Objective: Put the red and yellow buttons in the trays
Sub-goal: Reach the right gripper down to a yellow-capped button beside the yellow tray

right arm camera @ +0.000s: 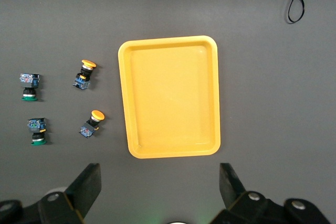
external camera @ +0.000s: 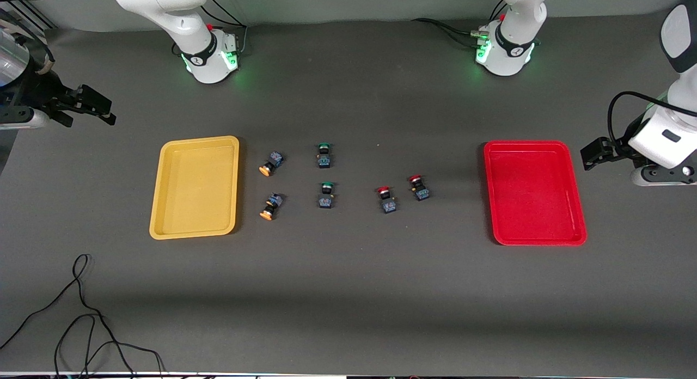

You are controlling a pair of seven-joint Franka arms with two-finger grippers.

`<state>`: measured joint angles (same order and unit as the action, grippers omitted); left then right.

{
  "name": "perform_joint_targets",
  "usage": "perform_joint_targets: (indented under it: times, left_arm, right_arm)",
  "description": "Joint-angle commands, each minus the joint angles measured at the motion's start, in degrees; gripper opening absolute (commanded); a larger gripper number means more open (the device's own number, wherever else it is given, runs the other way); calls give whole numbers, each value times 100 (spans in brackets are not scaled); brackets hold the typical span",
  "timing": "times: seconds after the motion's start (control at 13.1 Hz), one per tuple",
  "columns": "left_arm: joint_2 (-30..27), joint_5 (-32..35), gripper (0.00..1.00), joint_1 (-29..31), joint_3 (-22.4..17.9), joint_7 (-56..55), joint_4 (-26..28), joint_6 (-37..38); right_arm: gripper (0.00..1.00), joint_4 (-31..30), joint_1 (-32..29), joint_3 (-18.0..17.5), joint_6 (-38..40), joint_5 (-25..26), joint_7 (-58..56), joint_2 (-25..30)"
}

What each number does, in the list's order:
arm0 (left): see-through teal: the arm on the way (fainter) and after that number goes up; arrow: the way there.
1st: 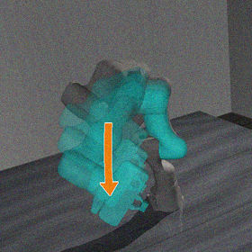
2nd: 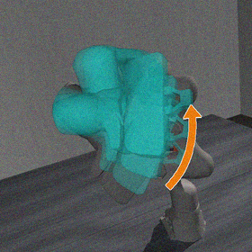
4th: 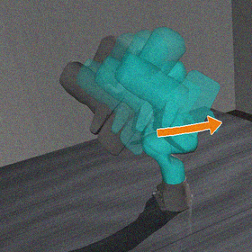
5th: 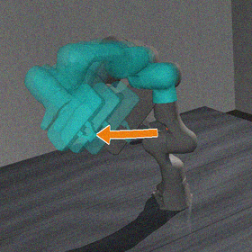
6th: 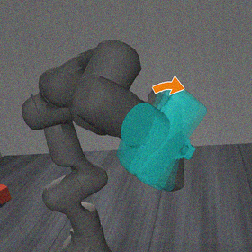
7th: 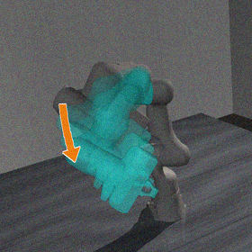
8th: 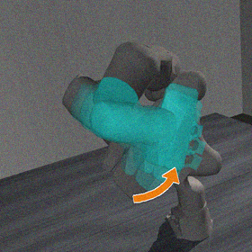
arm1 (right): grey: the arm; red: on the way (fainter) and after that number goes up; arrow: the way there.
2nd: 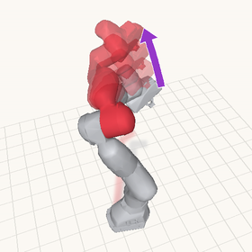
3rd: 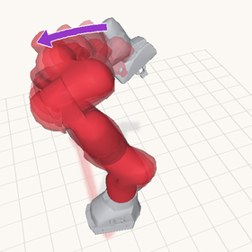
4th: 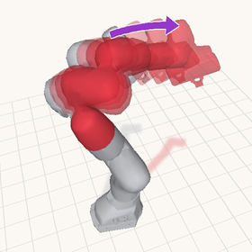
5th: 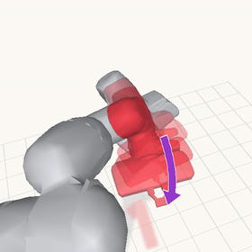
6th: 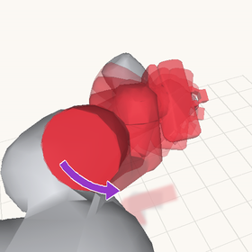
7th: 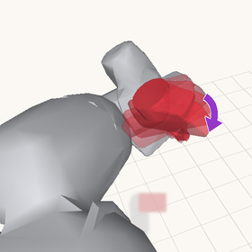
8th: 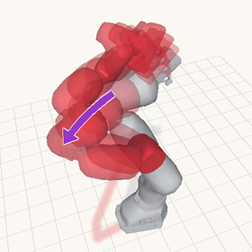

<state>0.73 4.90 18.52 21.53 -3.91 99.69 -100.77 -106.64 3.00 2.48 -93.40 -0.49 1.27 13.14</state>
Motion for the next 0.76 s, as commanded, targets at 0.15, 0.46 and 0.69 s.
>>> perform_joint_targets:
  times: [0.15,0.46,0.69]
  left_arm:
    - [112,20,100,-164,-61,100,-275,433]
    - [85,11,100,-1595,-1719,118,-301,620]
    - [68,11,100,-1826,-2056,92,-310,593]
  right_arm:
    - [100,214,95,-98,-2,-12,-48,-337]
    - [100,74,840,-169,-300,-423,1747,-846]
    - [100,-705,1781,-161,-1526,-478,3787,-1313]
